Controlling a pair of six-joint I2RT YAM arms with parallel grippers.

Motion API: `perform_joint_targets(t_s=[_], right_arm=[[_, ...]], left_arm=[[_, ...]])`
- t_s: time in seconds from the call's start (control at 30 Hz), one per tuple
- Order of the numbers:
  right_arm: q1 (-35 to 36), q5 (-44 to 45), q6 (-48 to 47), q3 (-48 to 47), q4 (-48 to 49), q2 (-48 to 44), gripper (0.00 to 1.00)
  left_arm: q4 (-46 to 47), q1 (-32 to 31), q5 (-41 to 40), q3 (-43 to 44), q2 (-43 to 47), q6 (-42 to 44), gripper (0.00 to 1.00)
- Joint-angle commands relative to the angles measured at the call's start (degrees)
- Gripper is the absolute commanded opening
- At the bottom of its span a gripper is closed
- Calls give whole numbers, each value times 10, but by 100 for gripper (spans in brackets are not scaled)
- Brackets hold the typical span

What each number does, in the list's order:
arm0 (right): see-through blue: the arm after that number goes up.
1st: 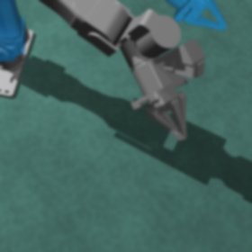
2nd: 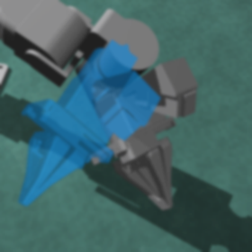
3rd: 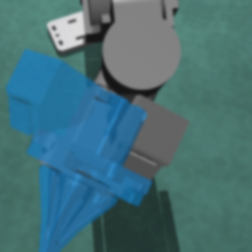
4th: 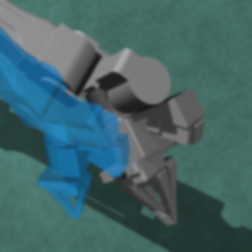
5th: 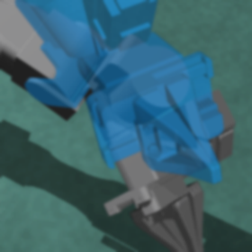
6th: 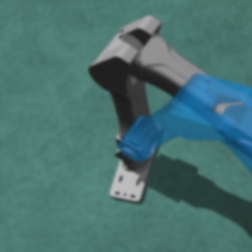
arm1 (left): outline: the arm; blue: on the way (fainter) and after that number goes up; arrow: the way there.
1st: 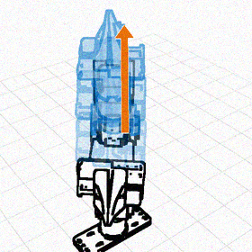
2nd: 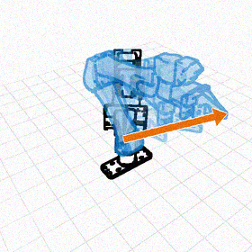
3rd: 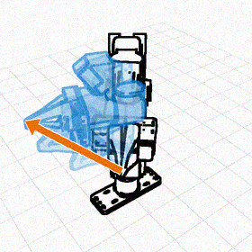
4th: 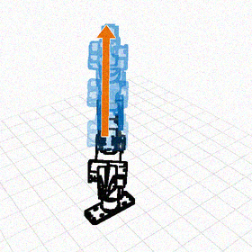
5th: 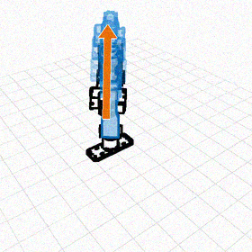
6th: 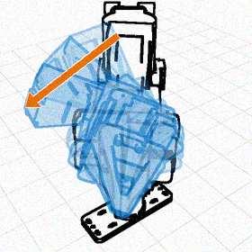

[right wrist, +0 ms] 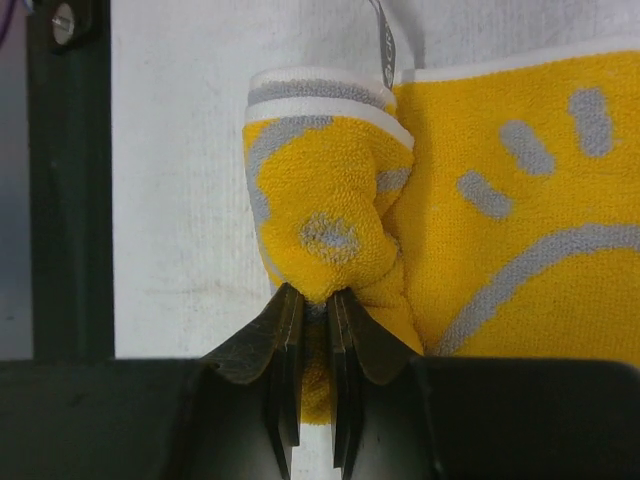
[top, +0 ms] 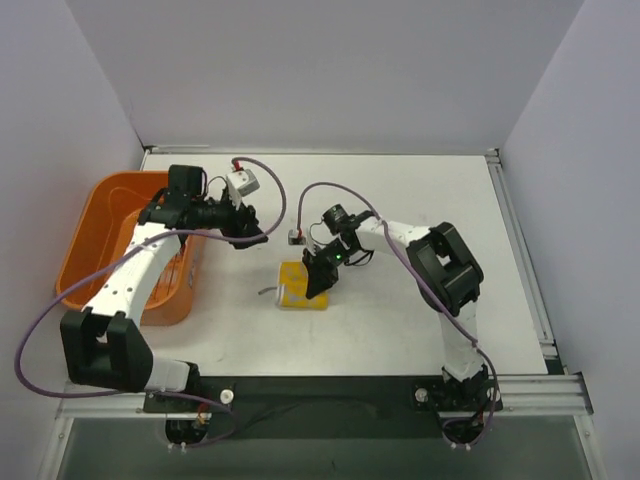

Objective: Roll the towels
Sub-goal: Roll the towel

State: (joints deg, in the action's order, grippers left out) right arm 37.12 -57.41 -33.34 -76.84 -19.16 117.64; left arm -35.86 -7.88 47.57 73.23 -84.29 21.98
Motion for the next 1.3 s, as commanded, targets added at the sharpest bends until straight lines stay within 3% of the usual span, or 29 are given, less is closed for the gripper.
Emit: perform_joint_targets(t_s=[0.0,0.2,0.23,0.33,0.53,0.9,1.0,1.03,1.17,1.27], right_arm=[[-5,-12,28,-9,-87,64,0],[-23,-50,87,-69,-129,128,0],[-25,-51,92,-75,-139,134,0],[-25,-46,99,-96,-157,153,0],[-25,-47,106,-118,-190,176,0],[-31,-44,123,-150,-230,202,0],[-35,-46,141,-154,-229,193,0],[-37,-45,157,-154,-228,191,0],[-50,-39,211,-170,-228,164,26],[-70,-36,247,-181,-227,136,36]], left_arm=[[37,-62,-20,-98,94,137,69],[26,-212,-156,-223,150,280,71],[44,-256,-181,-237,150,286,71],[92,-302,-228,-273,143,291,72],[188,-351,-286,-305,121,315,73],[208,-359,-285,-312,28,348,68],[187,-359,-272,-313,11,348,52],[174,-358,-267,-309,6,347,36],[71,-350,-232,-255,-51,329,14],[-11,-312,-176,-206,-91,317,8]])
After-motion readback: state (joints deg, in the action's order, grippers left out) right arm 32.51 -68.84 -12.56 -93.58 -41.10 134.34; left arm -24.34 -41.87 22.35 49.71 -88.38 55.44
